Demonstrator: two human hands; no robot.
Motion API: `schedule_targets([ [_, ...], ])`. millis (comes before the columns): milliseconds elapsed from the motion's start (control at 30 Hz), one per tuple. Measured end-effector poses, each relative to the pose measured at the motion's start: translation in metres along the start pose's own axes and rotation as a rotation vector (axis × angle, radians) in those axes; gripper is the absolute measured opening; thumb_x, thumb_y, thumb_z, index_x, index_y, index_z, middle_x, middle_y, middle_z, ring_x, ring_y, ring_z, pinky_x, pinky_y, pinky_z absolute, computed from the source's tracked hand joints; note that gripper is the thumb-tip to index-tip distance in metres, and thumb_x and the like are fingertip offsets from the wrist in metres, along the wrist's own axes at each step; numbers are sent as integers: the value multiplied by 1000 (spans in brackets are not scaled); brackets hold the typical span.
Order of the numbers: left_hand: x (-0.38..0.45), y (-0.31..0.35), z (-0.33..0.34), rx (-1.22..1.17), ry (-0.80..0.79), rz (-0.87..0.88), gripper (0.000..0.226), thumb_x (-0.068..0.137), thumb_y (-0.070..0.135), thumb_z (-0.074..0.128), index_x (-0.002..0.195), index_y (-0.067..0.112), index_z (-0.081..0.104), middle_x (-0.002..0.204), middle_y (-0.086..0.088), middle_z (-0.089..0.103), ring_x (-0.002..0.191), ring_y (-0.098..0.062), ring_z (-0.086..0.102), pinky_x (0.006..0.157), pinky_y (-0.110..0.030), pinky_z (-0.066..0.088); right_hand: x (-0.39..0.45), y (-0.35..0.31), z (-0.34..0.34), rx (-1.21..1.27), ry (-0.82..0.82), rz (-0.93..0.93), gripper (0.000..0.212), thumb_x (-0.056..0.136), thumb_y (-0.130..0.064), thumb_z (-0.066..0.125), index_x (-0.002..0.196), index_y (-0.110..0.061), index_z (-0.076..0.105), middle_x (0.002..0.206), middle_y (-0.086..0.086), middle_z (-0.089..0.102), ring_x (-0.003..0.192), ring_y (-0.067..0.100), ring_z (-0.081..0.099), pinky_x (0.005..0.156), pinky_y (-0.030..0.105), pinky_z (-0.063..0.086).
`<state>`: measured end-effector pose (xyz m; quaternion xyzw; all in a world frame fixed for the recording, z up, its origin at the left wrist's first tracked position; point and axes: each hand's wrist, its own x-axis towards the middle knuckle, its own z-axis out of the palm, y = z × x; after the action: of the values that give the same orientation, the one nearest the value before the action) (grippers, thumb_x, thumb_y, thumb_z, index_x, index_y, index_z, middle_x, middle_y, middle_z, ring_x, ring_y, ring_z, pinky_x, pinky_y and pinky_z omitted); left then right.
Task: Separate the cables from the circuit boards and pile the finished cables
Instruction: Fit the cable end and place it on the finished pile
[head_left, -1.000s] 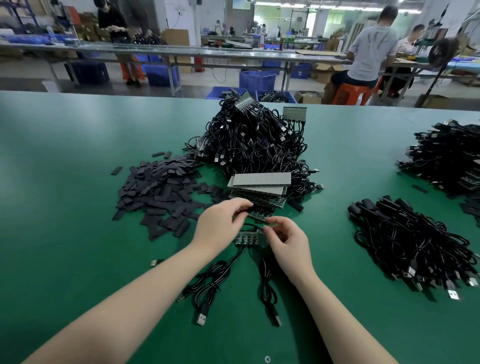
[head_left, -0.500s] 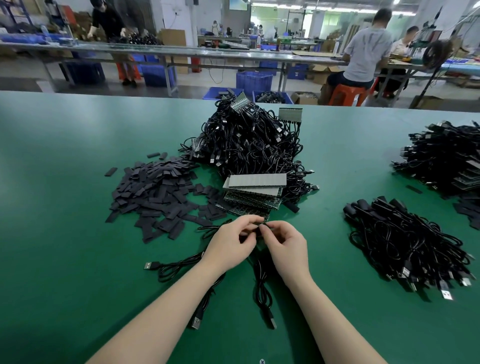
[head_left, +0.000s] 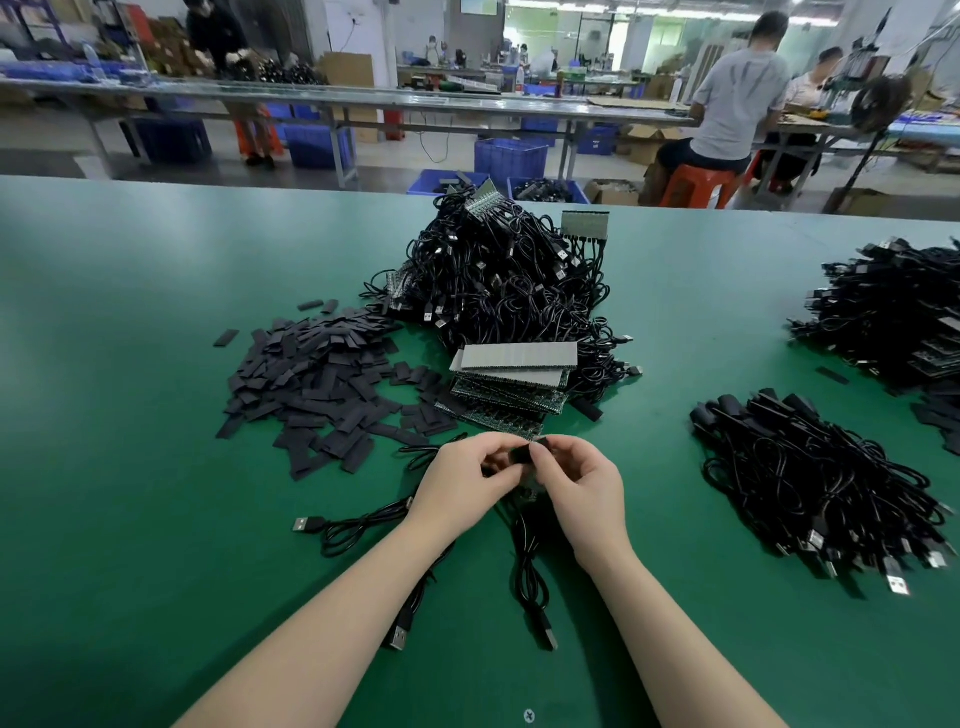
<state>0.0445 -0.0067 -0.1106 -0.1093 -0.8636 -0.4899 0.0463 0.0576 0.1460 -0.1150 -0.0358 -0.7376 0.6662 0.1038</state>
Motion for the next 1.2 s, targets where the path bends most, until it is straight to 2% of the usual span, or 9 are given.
schedule_targets([
  [133, 0, -1, -1, 35, -5, 4, 32, 88, 31, 64, 119, 40, 66, 102, 23, 68, 92, 7, 60, 86, -26, 53, -2, -3, -2, 81, -71, 5, 23, 89, -13, 74, 103, -31, 74, 90, -2, 77, 87, 16, 71, 83, 31, 59],
  [300, 0, -1, -1, 46, -7, 10, 32, 90, 30, 60, 120, 40, 65, 106, 21, 68, 97, 2, 61, 89, -32, 53, -3, -6, -4, 130, -110, -9, 24, 85, -9, 77, 100, -28, 76, 87, -6, 78, 81, 3, 71, 73, 15, 54],
  [400, 1, 0, -1, 47, -22, 25, 29, 90, 35, 59, 118, 40, 66, 109, 22, 68, 101, 5, 60, 91, -30, 52, -3, -6, -5, 135, -92, -16, 21, 84, -9, 78, 93, -28, 78, 87, -5, 78, 80, 6, 73, 71, 15, 54],
  [567, 0, 3, -2, 21, -21, 21, 24, 90, 32, 64, 107, 50, 64, 98, 31, 67, 96, 9, 61, 87, -28, 53, -3, -4, -4, 101, -80, -31, 22, 84, -11, 78, 81, -33, 81, 85, -6, 78, 83, 9, 74, 73, 16, 54],
  [667, -2, 5, -3, 28, -21, 4, 30, 89, 31, 63, 116, 45, 65, 96, 27, 68, 91, 7, 61, 84, -27, 54, -2, -4, -4, 113, -48, -12, 16, 85, -12, 78, 86, -28, 80, 86, -6, 78, 83, 7, 73, 71, 14, 52],
  [767, -4, 7, -3, 97, -73, 8, 48, 86, 13, 52, 125, 40, 59, 99, 22, 67, 89, 2, 61, 83, -28, 53, 1, -4, -6, 170, 44, 43, 10, 85, -14, 79, 87, -23, 78, 85, -6, 78, 81, 4, 72, 70, 13, 51],
  [933, -4, 12, -1, 351, -131, 116, 49, 76, -1, 45, 110, 23, 68, 109, 8, 68, 104, -12, 56, 97, -35, 44, 1, -4, -6, 162, 58, 51, 7, 84, -15, 78, 85, -22, 78, 83, -6, 78, 78, 5, 71, 67, 11, 50],
  [1033, -4, 12, -1, 416, -129, 159, 44, 73, 4, 41, 96, 24, 73, 97, 7, 70, 99, -17, 53, 91, -38, 44, 2, -4, -6, 168, 60, 64, 6, 85, -16, 78, 87, -21, 78, 86, -4, 78, 83, 8, 72, 71, 13, 52],
  [1200, -3, 10, 0, 432, -91, 191, 32, 80, 3, 47, 92, 17, 73, 92, 3, 68, 93, -19, 52, 85, -36, 45, 1, -4, -6, 156, 49, 65, 7, 85, -16, 78, 88, -22, 77, 86, -6, 78, 84, 7, 72, 71, 12, 52],
])
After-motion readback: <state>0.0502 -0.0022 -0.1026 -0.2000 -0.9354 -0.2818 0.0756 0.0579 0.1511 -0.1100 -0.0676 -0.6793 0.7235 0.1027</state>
